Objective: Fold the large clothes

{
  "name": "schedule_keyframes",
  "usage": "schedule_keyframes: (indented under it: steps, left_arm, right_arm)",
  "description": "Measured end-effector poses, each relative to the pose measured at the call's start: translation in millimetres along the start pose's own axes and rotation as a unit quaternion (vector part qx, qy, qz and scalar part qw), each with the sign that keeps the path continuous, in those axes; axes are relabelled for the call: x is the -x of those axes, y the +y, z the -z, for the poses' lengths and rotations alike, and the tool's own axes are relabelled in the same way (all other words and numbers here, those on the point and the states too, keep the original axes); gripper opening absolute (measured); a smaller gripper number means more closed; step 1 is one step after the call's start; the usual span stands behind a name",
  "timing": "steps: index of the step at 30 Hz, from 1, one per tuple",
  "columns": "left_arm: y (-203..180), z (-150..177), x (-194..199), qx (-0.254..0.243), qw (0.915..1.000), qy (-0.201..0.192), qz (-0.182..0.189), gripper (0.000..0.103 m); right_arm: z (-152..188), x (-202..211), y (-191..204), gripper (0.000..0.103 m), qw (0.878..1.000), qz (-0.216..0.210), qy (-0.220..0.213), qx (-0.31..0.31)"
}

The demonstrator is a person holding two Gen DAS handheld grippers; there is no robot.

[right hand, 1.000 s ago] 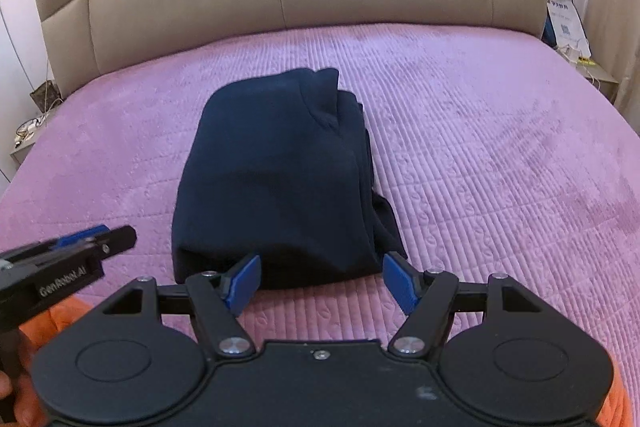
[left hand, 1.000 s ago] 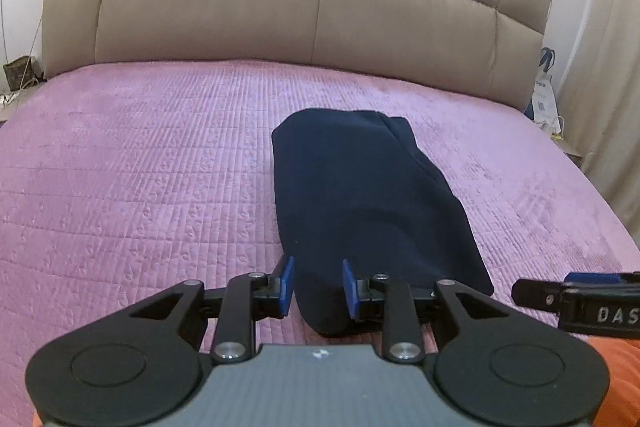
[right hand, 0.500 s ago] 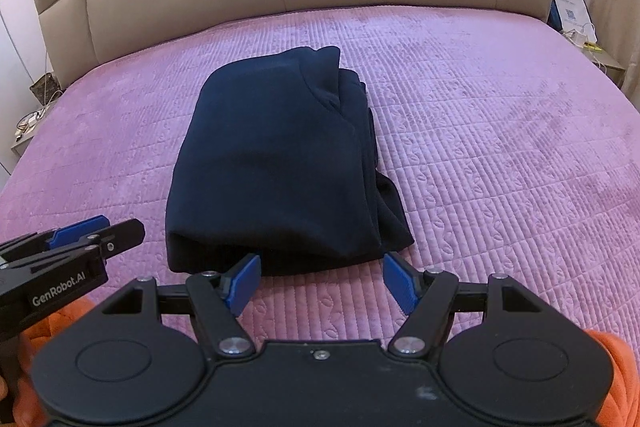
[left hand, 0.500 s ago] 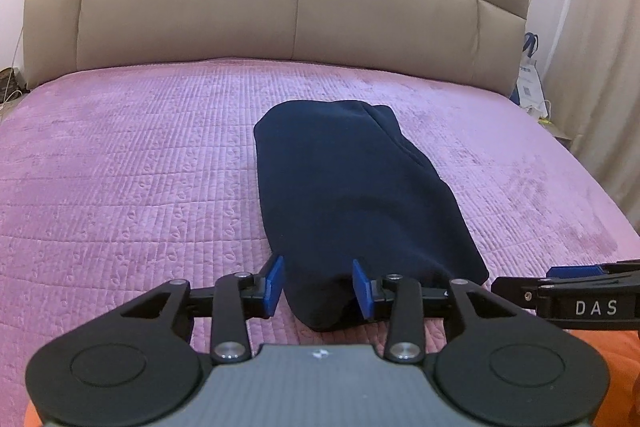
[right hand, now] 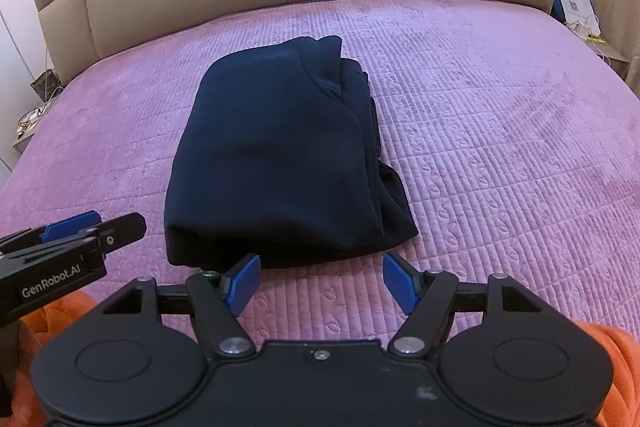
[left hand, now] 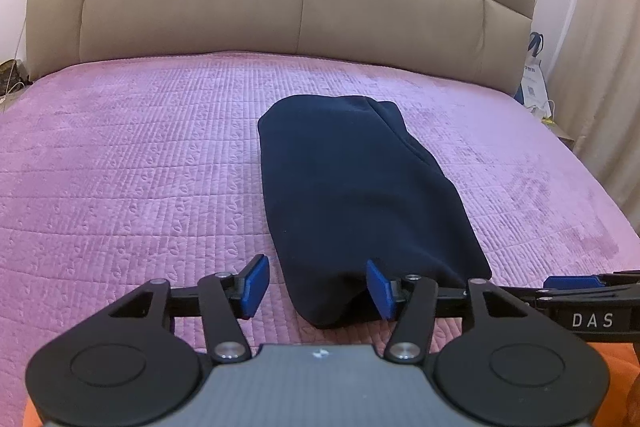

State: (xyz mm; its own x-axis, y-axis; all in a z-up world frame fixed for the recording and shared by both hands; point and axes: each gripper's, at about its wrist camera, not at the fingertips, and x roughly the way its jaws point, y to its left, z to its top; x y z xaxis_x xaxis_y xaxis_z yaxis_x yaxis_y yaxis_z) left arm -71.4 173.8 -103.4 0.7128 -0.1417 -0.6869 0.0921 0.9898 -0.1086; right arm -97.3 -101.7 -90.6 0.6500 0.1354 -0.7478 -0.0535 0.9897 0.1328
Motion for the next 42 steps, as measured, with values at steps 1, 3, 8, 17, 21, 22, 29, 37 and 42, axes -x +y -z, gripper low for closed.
schedule_keyframes:
  steps: [1,3,8,17,21,22,29,37,42]
  left_arm:
    - [-0.2,0.0,0.2,0.0,1.0,0.0,-0.003,0.061]
    - [-0.3,0.3,1.2,-0.001,1.0,-0.003,-0.007,0.061]
    - [-2.1,0.9,2.6,-0.01,0.9999,-0.007,-0.004,0.062]
    - [-4.3,2.3,5.5,-0.015,0.9996,-0.017,-0.014,0.063]
    - [-3.6,2.0,5.6,-0.019,0.9996,-0.019,-0.012,0.063]
    - [-4.1,2.4,5.5,-0.02,0.9995,-0.02,-0.014,0.063]
    - [-7.2,3.7,6.8,-0.026,0.9993,-0.022,-0.018,0.066]
    - [-8.9,4.6,6.3,-0.037,0.9988,-0.024,-0.023,0.067]
    - [-8.6,4.0,5.9,-0.037,0.9987,-0.022,-0.027,0.07]
  right_arm:
    - [0.2,-0.5,-0.2,0.081,1.0,-0.001,0.001,-0.001]
    - [0.3,-1.4,0.0,0.081,1.0,-0.001,0.002,-0.002]
    - [0.2,-1.9,-3.0,0.081,1.0,-0.002,0.004,-0.002]
    - [1.3,-4.6,-3.9,0.081,1.0,-0.007,0.01,-0.002]
    - [1.5,-5.1,-5.2,0.081,1.0,-0.009,0.012,-0.003]
    - [1.4,-5.2,-5.6,0.081,1.0,-0.009,0.012,-0.003]
    - [2.0,-6.2,-5.1,0.081,1.0,-0.011,0.014,-0.001]
    - [2.1,-7.1,-4.9,0.081,1.0,-0.012,0.015,0.0]
    - [1.9,-7.3,-5.0,0.081,1.0,-0.013,0.016,0.0]
